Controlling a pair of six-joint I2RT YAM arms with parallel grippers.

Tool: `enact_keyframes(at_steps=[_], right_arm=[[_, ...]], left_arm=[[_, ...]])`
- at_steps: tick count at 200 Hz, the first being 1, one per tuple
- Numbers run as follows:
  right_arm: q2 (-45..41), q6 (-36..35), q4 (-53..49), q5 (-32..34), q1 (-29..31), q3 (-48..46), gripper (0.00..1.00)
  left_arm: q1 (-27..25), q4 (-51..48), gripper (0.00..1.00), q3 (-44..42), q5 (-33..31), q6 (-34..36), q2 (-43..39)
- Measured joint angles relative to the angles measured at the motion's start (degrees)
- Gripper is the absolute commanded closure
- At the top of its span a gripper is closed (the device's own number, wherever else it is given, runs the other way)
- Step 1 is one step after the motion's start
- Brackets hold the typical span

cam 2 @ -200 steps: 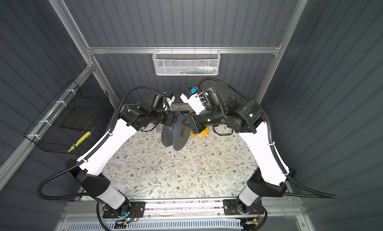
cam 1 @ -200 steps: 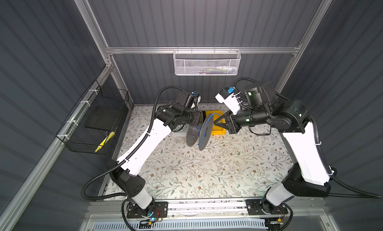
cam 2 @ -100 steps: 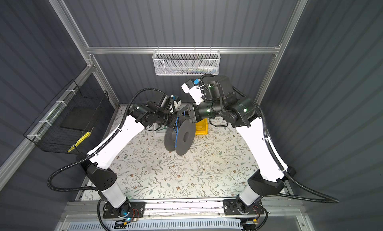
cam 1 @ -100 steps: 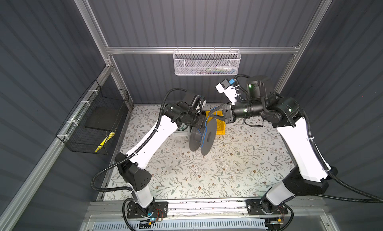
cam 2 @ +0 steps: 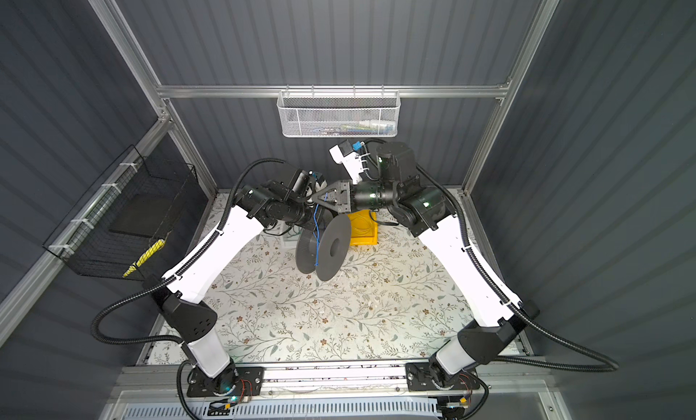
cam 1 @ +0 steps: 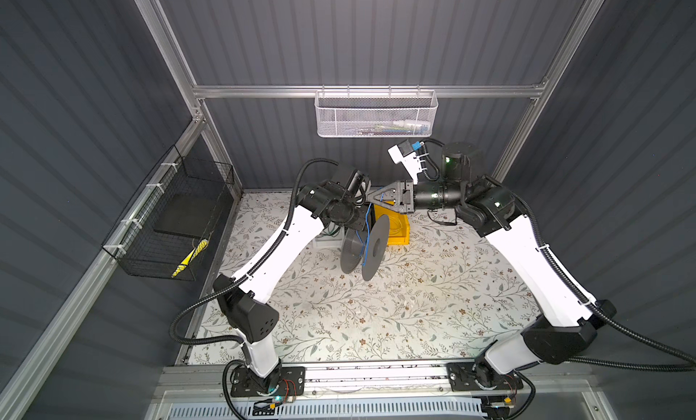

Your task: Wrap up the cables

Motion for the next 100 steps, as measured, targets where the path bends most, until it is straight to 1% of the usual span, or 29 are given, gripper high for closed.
enact_keyframes(at_steps=[29, 50, 72, 100], right_arm=[[0.9, 11.4, 10.8, -4.8, 0.9, -2.1, 1.00], [3.0, 16.0, 15.6, -6.1, 1.0, -2.8, 1.00], [3.3, 17.1, 17.3, -5.9, 1.1, -4.1, 1.00], [1.6, 13.7, 13.8, -2.6, 0.4, -4.1, 1.00]], left_arm=[[0.0, -0.7, 1.00, 0.7, 0.2, -1.1, 1.3], [0.0, -1.0, 1.00, 0.8, 0.0, -1.3, 1.2], [0.0, -1.6, 1.00, 0.8, -0.5, -1.3, 1.4], [0.0, -1.5, 1.00, 0.3, -0.6, -1.3, 1.5]])
